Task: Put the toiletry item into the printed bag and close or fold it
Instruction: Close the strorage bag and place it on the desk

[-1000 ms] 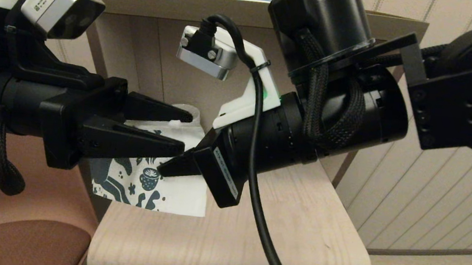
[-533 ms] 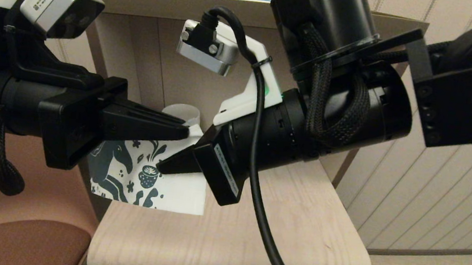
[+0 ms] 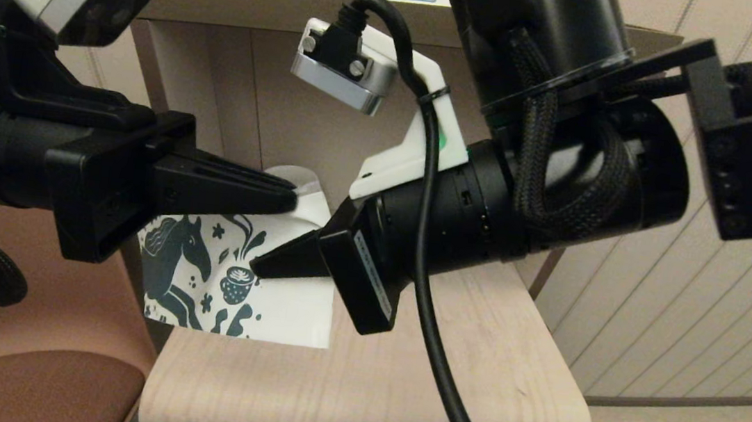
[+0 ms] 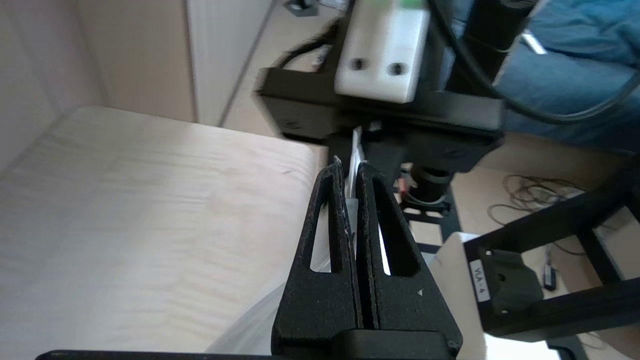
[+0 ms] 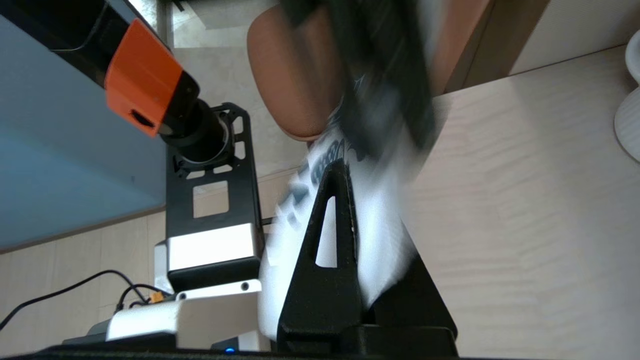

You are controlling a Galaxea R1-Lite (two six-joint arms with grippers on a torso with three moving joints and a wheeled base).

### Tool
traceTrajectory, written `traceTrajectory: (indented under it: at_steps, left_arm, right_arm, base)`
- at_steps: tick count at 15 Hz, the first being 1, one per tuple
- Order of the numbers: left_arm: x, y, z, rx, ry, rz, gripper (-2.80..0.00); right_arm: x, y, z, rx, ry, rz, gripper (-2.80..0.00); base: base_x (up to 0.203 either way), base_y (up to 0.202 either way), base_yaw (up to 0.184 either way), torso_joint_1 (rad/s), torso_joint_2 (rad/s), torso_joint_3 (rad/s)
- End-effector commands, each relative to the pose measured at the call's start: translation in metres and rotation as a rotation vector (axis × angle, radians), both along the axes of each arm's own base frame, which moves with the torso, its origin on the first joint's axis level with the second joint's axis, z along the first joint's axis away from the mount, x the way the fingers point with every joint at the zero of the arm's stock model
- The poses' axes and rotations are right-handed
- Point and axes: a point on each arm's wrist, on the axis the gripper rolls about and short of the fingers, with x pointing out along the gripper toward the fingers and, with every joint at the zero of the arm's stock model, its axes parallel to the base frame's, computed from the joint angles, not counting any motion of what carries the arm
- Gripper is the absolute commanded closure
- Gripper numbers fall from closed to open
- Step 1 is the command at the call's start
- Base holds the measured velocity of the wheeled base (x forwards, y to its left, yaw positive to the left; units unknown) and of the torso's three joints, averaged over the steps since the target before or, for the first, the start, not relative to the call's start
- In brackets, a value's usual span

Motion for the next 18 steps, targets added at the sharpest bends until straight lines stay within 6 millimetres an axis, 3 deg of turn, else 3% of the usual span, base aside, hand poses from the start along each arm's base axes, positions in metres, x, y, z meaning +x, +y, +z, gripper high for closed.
traceTrajectory:
  at_steps: [1,3,9,18]
  left_arm:
    - [0.000,0.014,0.009,-0.014,-0.032,0.049,0.00]
    - [-0.001,0.023,0.014,-0.022,-0.050,0.083,0.00]
    - [0.000,0.024,0.013,-0.020,-0.050,0.088,0.00]
    - [0.005,0.022,0.004,-0.019,-0.057,0.087,0.00]
  right_arm:
    - [-0.008,-0.011,0.004,0.001,-0.001,0.003,0.00]
    - [-0.010,-0.016,0.002,-0.007,0.005,-0.001,0.00]
    - [-0.016,-0.028,0.005,-0.004,0.001,-0.010,0.00]
    - [-0.031,-0.068,0.018,0.026,-0.027,-0.062,0.00]
  base:
    - [0.000,0.000,0.000,0.000,0.00,0.000]
    - [0.000,0.000,0.000,0.000,0.00,0.000]
    - [0.000,0.000,0.000,0.000,0.00,0.000]
    - [0.000,0.000,0.000,0.000,0.00,0.000]
